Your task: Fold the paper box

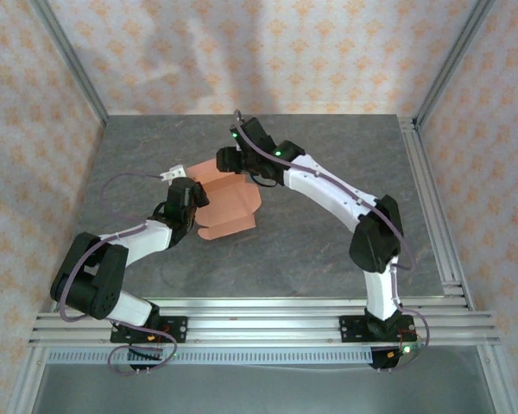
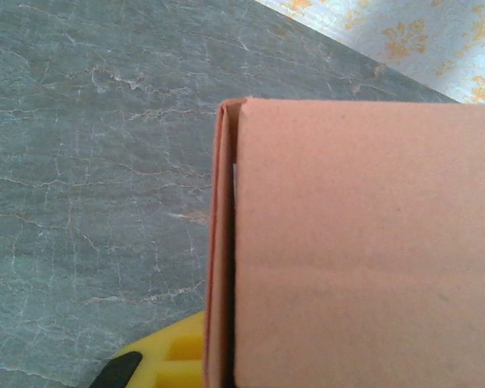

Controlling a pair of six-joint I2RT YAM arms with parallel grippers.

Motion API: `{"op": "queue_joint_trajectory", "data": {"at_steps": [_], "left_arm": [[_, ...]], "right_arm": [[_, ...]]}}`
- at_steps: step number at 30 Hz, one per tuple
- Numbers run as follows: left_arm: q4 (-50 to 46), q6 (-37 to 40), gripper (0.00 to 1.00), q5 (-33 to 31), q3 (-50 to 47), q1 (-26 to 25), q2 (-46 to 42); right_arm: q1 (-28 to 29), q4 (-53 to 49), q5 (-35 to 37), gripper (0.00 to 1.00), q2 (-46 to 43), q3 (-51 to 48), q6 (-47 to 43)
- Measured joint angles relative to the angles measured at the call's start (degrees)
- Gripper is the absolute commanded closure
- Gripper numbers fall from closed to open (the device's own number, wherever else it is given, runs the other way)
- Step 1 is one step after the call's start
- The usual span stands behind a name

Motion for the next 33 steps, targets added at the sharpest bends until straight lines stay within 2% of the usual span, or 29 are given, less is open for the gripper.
{"op": "queue_joint_trajectory", "data": {"at_steps": [8, 12, 16, 21, 28, 33], "left_arm": [[-2.05, 0.04, 1.0, 3.08, 0.13, 0.04, 0.0], [-4.39, 0.57, 1.0, 7.45, 0.72, 0.11, -0.09], [-5.44, 1.57, 1.0, 12.26, 0.85, 0.22, -0.68], [-6.93, 2.01, 1.0, 17.14, 2.4, 0.48, -1.11], [-7.19, 2.6, 1.0, 21.77, 4.59, 0.48, -1.22], [-7.41, 2.58, 1.0, 23.02, 4.59, 0.48, -1.2]], "right_arm": [[-1.68, 6.01, 2.54, 0.38, -13.62, -13.09, -3.41], [-8.35, 9.01, -0.11, 0.41, -18.69, -19.47, -3.34], [-16.41, 11.37, -3.98, 0.46, -20.17, -24.65, -3.28], [-20.11, 13.7, -13.62, 0.47, -20.02, -28.52, -7.3], [-19.76, 19.32, -30.1, 0.54, -17.46, -30.6, -15.08], [-19.47, 19.93, -36.09, 0.59, -15.47, -30.6, -17.66]]}}
